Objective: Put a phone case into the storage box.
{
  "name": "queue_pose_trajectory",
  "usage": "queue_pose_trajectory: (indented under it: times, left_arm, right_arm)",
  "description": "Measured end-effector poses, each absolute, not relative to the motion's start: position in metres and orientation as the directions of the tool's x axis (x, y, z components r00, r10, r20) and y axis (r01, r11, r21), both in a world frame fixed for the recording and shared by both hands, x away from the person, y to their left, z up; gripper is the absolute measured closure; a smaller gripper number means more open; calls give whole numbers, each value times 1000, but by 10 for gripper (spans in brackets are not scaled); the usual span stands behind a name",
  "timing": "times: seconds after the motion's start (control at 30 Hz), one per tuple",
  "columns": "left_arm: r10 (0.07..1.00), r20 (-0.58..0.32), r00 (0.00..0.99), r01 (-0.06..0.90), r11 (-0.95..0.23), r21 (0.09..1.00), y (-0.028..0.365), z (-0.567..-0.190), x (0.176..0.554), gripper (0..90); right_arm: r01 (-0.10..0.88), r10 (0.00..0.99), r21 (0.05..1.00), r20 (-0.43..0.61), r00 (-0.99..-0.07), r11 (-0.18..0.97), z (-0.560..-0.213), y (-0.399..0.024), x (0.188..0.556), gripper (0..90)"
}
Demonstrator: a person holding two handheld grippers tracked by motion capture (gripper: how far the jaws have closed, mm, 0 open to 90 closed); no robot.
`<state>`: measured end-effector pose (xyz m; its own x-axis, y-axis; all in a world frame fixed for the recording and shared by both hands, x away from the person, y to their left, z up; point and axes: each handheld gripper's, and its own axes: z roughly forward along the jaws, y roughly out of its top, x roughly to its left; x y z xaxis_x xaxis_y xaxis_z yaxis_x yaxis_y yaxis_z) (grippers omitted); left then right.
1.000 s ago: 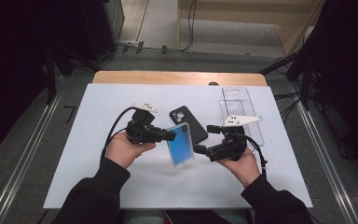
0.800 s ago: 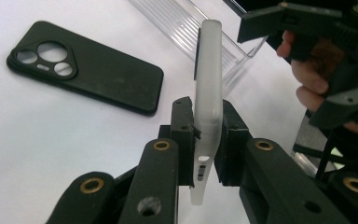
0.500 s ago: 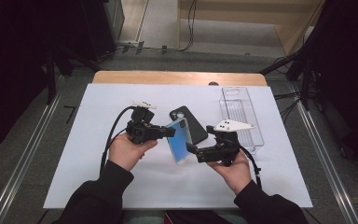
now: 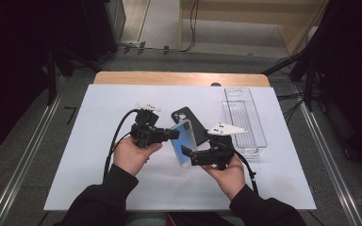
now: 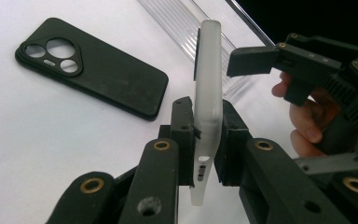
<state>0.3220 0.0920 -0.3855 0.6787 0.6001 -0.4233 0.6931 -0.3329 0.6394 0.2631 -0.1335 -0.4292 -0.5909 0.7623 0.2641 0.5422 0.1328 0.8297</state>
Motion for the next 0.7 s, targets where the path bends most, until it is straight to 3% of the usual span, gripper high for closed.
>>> queue_pose_trajectory:
  times: [0.7]
  left_arm:
    - [586,-454,671,709,-329,624,81,-391,318,810]
  right_arm:
    - [595,796,783,236,-557,184,-445,-117,274,0]
